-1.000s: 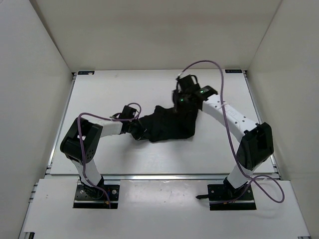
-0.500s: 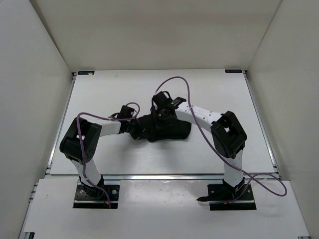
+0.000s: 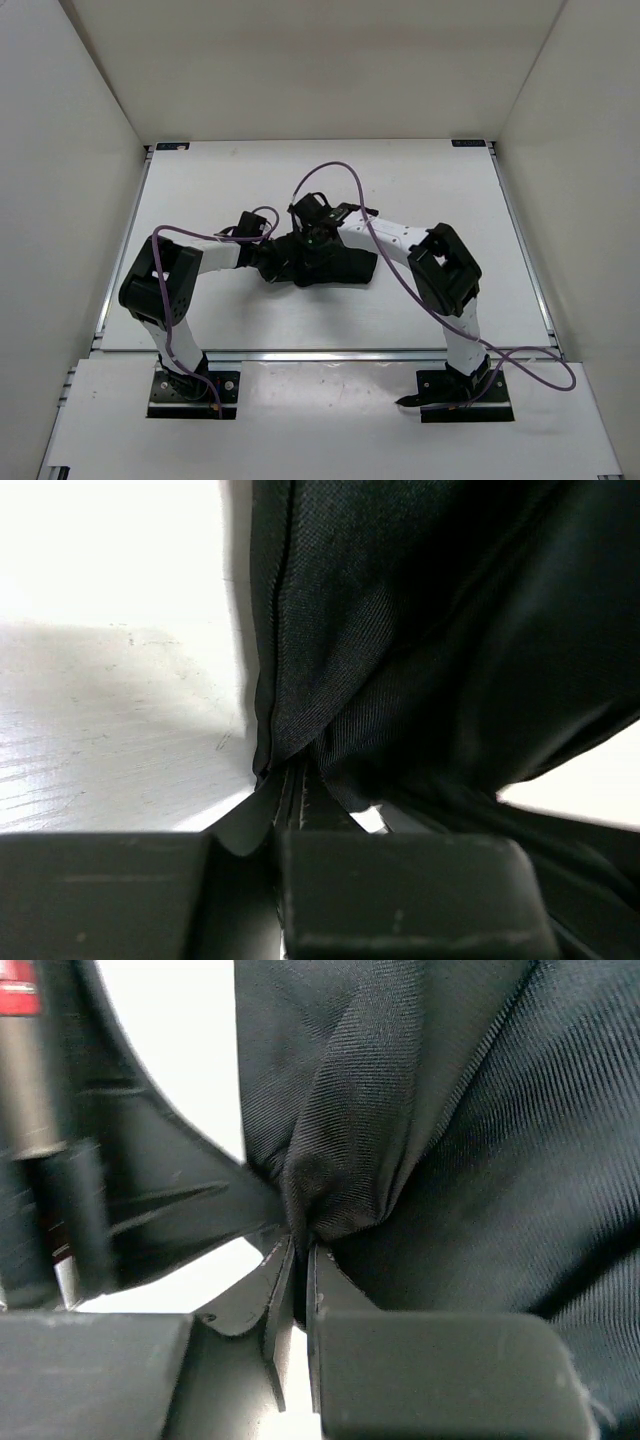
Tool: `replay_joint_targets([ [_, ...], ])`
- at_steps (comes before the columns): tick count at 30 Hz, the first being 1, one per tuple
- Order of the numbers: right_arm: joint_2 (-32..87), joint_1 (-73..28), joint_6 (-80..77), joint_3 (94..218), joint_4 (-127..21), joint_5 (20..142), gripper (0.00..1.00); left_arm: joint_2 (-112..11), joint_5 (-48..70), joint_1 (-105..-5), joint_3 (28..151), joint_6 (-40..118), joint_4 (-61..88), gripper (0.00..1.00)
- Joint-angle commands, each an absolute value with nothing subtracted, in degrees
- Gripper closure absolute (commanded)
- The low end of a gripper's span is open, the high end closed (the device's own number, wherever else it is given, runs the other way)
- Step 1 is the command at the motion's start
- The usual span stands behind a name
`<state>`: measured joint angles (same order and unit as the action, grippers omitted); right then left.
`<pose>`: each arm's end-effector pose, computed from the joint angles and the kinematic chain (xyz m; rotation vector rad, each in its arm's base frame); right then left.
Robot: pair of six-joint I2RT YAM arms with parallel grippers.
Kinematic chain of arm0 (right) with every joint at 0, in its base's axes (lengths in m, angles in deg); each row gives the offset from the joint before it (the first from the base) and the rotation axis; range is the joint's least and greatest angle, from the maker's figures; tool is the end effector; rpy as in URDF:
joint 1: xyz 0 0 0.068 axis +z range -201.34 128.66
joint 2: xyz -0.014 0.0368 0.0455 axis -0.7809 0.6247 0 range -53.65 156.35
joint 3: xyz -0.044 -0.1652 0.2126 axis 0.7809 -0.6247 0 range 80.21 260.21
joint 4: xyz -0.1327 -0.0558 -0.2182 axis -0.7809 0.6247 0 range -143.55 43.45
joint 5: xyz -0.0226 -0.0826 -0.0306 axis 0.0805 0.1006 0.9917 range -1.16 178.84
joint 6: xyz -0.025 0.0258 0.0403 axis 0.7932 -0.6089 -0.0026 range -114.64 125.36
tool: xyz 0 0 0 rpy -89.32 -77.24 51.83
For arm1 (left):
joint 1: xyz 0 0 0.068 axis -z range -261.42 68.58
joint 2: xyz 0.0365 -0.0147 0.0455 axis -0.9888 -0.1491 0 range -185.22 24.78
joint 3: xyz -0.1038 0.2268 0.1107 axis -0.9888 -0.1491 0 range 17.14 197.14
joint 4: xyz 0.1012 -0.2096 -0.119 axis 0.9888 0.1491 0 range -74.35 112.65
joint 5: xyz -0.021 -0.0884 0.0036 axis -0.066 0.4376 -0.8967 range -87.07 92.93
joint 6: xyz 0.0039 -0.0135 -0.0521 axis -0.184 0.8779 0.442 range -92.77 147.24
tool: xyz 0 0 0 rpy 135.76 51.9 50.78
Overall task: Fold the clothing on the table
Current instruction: Fold the skirt
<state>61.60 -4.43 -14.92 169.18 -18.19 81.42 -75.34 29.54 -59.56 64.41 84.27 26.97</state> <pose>0.2909 0.3176 0.2013 -0.6774 2.6661 0.5331 0.2801 -0.1296 0.1192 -0.7343 2.8437 -0.9629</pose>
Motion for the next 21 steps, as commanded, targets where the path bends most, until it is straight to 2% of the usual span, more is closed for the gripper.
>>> replay_joint_targets([
  [1, 64.7, -3.4, -13.1, 169.2, -20.6, 79.4, 1.00, -75.3, 28.6, -59.5, 62.9, 83.7, 28.3, 0.93],
  [3, 66.1, -3.0, -12.6, 169.3, -20.9, 79.7, 1.00, -75.2, 28.7, -60.0, 62.6, 83.6, 28.7, 0.85],
  [4, 66.3, -2.7, -12.6, 169.3, -20.3, 79.8, 0.99, -74.9, 29.4, -60.1, 62.3, 83.1, 28.5, 0.75],
  [5, 66.3, -2.7, -12.7, 169.2, -20.7, 80.1, 1.00, -75.0, 29.3, -60.5, 62.2, 83.5, 28.6, 0.70],
  [10, 68.3, -1.9, -12.4, 169.1, -19.5, 82.6, 1.00, -73.0, 30.5, -63.2, 61.4, 82.7, 29.9, 0.51],
  [21, 71.6, -0.8, -17.5, 174.1, -9.0, 99.2, 1.00, -61.7, 27.4, -76.6, 63.0, 70.9, 46.3, 0.49],
])
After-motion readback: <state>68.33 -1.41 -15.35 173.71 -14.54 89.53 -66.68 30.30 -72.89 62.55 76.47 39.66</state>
